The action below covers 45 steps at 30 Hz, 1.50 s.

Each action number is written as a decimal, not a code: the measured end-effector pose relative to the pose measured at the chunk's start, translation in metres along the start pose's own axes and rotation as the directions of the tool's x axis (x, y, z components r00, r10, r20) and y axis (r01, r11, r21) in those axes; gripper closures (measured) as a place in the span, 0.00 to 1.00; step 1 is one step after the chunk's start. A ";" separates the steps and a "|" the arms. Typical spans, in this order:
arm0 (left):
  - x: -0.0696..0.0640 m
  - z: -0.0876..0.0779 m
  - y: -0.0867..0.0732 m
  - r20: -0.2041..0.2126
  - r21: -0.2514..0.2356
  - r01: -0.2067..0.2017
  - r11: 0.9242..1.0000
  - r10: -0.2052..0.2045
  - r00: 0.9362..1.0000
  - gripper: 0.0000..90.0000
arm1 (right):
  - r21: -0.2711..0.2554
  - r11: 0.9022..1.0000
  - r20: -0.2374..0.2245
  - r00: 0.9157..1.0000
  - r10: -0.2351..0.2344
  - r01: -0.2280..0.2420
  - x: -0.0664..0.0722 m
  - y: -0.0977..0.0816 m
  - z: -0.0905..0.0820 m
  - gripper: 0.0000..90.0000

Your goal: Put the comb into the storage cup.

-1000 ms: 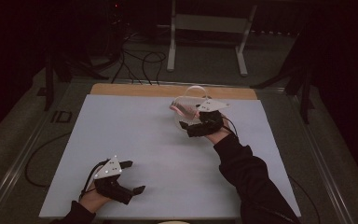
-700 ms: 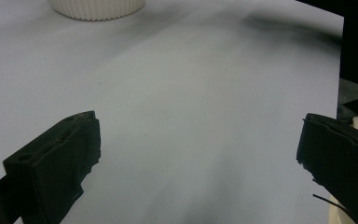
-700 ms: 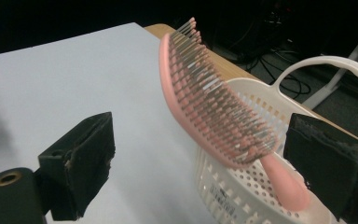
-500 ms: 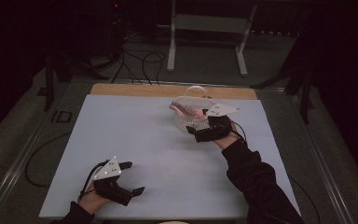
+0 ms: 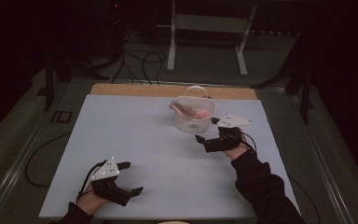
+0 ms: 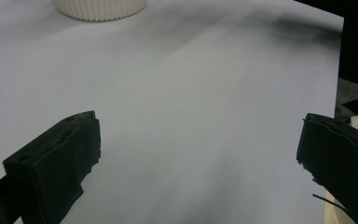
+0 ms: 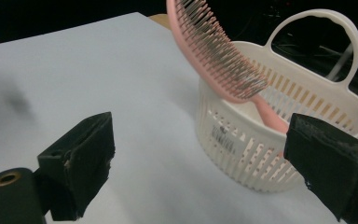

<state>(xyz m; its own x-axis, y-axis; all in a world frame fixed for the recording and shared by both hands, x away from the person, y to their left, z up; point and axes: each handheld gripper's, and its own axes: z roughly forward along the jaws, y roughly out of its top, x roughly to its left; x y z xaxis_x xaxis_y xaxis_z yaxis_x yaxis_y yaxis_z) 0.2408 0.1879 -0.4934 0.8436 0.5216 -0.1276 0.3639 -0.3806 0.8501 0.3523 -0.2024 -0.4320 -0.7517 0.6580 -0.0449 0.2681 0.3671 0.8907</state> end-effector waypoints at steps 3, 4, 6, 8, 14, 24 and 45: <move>0.001 -0.001 -0.001 -0.001 0.000 0.004 1.000 -0.004 1.000 0.00 | -0.008 1.000 0.002 1.000 0.008 -0.008 0.002 -0.006 -0.006 0.09; 0.001 -0.001 -0.001 -0.001 -0.001 0.004 1.000 -0.004 1.000 0.00 | -0.012 1.000 0.003 1.000 0.016 -0.016 0.002 -0.008 -0.008 0.09; 0.001 -0.002 -0.001 -0.001 -0.003 0.006 1.000 -0.006 1.000 0.00 | -0.011 1.000 -0.003 1.000 0.021 -0.021 0.003 -0.013 -0.012 0.09; 0.001 -0.002 -0.001 -0.003 -0.002 0.006 1.000 -0.006 1.000 0.00 | -0.010 1.000 -0.003 1.000 0.022 -0.022 0.004 -0.017 -0.015 0.09; 0.001 -0.003 -0.002 -0.004 0.000 0.008 1.000 -0.008 1.000 0.00 | -0.020 0.999 -0.039 0.999 0.028 -0.028 0.009 -0.031 -0.024 0.09; 0.002 -0.006 -0.004 -0.008 0.006 0.007 1.000 -0.007 1.000 0.00 | -0.022 0.999 -0.088 0.995 0.037 -0.039 0.014 -0.055 -0.036 0.09; 0.005 -0.017 -0.013 -0.043 0.006 0.024 1.000 -0.024 0.999 0.00 | 0.050 0.998 -0.030 0.999 0.044 -0.042 0.011 -0.101 -0.059 0.09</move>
<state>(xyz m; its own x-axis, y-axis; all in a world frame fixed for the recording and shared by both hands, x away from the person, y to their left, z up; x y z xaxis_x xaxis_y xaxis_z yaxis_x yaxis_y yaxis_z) 0.2343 0.2082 -0.4963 0.8168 0.5632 -0.1254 0.3863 -0.3725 0.8438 0.2813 -0.2712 -0.4958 -0.7571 0.6533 0.0079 0.3296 0.3715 0.8680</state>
